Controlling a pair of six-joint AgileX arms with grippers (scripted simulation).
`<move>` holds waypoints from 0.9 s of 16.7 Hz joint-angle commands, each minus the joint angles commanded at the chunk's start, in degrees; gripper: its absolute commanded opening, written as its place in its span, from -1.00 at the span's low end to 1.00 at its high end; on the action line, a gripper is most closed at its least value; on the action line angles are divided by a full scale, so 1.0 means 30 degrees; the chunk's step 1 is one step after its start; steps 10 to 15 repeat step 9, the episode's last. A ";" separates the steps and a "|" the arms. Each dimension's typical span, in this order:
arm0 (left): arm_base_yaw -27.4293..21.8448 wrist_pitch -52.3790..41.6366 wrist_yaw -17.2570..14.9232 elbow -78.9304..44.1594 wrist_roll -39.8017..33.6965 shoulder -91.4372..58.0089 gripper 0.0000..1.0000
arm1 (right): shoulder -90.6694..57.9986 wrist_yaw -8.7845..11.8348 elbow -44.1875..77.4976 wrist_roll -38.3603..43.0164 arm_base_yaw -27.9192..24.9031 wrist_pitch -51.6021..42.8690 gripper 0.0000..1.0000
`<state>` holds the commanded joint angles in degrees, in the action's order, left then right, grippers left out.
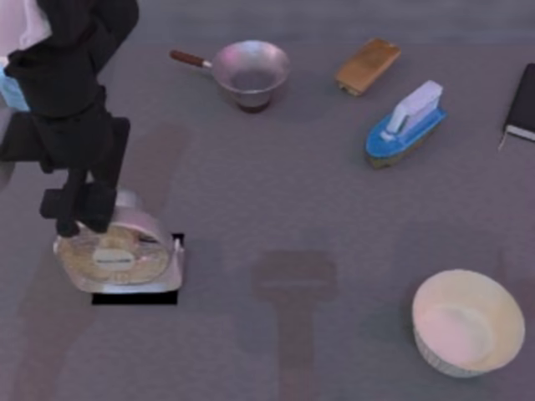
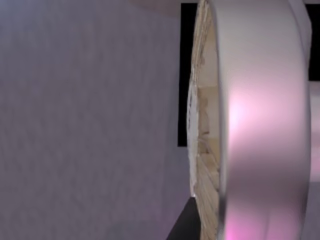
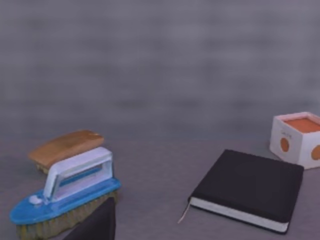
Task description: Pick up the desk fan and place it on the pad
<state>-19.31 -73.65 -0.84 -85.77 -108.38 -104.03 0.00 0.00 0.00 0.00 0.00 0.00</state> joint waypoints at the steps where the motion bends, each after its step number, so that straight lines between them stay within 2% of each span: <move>1: 0.0000 0.0000 0.0000 0.0000 0.0000 0.0000 0.66 | 0.0000 0.0000 0.0000 0.0000 0.0000 0.0000 1.00; 3: 0.0000 0.0000 0.0000 0.0000 0.0000 0.0000 0.96 | 0.0000 0.0000 0.0000 0.0000 0.0000 0.0000 1.00; 4: 0.0000 0.0000 0.0000 0.0000 0.0000 0.0000 1.00 | 0.0000 0.0000 0.0000 0.0000 0.0000 0.0000 1.00; 15: 0.0000 0.0000 0.0000 0.0000 0.0000 0.0000 1.00 | 0.0000 0.0000 0.0000 0.0000 0.0000 0.0000 1.00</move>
